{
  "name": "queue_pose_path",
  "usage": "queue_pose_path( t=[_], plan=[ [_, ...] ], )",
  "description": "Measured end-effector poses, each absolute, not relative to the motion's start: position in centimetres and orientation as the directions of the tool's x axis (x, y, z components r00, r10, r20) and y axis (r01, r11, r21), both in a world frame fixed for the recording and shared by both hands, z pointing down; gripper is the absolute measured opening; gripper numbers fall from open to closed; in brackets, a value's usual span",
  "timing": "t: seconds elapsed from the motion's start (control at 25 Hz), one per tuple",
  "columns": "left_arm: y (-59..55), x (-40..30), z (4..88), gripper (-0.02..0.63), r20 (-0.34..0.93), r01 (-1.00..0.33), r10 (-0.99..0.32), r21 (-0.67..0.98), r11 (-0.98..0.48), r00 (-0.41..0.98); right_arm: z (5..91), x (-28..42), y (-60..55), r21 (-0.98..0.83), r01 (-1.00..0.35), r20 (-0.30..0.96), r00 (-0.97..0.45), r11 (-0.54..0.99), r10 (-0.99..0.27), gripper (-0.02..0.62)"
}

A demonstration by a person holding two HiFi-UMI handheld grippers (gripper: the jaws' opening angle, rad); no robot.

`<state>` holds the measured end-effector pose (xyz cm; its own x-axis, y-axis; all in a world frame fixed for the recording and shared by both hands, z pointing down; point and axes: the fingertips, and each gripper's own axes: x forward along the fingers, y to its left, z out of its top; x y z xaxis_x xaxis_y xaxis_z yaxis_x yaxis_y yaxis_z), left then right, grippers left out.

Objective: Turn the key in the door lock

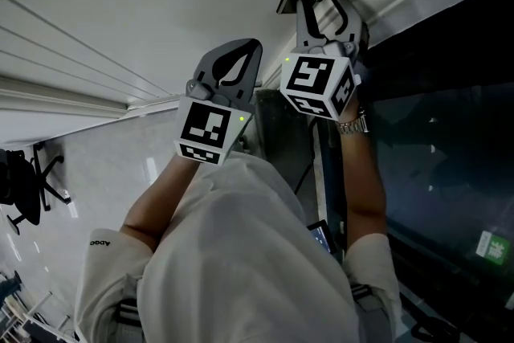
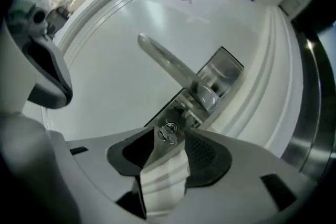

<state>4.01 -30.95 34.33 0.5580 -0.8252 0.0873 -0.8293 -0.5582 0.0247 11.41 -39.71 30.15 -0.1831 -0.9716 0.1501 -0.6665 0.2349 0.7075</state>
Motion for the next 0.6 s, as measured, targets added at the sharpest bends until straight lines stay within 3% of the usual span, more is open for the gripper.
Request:
queue_pose_path(
  t=[0.16, 0.36, 0.52, 0.6],
  plan=[
    [-30.98, 4.23, 34.52, 0.011, 0.096, -0.824, -0.819, 0.024, -0.566, 0.566, 30.91, 11.56, -40.32, 0.826, -0.540, 0.126, -0.104, 0.162, -0.987, 0.178],
    [-31.03, 4.51, 34.62, 0.011, 0.097, -0.819, -0.814, 0.024, -0.574, 0.573, 30.76, 11.51, -40.69, 0.854, -0.503, 0.104, -0.093, 0.137, -0.990, 0.171],
    [-30.99, 4.41, 34.74, 0.011, 0.099, -0.820, -0.815, 0.025, -0.571, 0.571, 30.47, 11.49, -40.61, 0.846, -0.519, 0.087, -0.088, 0.120, -0.992, 0.046],
    [-30.98, 4.20, 34.80, 0.011, 0.100, -0.823, -0.817, 0.026, -0.568, 0.567, 30.55, 11.38, -40.56, 0.835, -0.537, 0.086, -0.087, 0.120, -0.992, 0.015]
  ],
)
